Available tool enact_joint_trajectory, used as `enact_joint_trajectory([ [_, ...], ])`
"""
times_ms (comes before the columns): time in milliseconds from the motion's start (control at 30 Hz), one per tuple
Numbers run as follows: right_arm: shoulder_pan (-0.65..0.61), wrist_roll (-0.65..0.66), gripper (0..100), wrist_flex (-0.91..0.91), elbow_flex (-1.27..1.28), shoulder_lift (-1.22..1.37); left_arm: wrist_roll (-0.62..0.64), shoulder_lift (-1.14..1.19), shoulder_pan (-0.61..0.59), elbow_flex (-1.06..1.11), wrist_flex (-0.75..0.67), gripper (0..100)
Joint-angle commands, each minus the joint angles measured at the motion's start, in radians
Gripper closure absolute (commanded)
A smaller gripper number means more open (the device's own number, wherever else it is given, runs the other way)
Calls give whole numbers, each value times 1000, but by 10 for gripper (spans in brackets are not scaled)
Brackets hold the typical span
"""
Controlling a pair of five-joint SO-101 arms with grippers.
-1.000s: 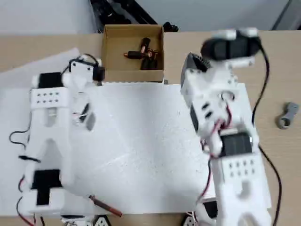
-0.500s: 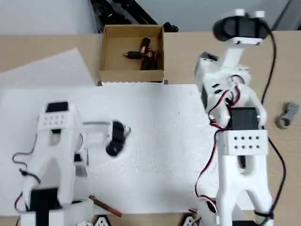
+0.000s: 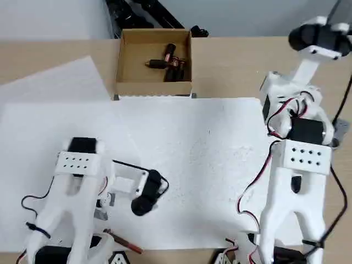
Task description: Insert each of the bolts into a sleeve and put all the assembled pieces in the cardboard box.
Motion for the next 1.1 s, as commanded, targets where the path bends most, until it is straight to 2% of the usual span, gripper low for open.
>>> enact_joint_trajectory([
  [0, 10, -6, 995, 48, 29, 4, -17, -26, 15, -2, 17, 882],
  [167, 61, -6, 995, 91, 74, 4, -15, -26, 11, -2, 15, 884],
  [267, 44, -11, 995, 84, 98, 2, 9, -26, 11, -2, 14, 885],
  [400, -68, -14, 995, 77, 130, 10, 52, -26, -18, -5, 2, 885],
  [500, -180, -14, 994, -12, 204, 10, 149, -26, -106, -7, -94, 885],
  [600, -295, -14, 994, -185, 327, 12, 316, -26, -212, -4, -241, 885],
  [767, -438, -9, 995, -575, 551, 12, 770, -26, -356, 15, -559, 885],
  [933, -527, -9, 995, -817, 715, 13, 1214, -28, -388, 154, -882, 901],
  [1067, -559, -9, 995, -888, 795, 13, 1433, -32, -385, 277, -1079, 989],
])
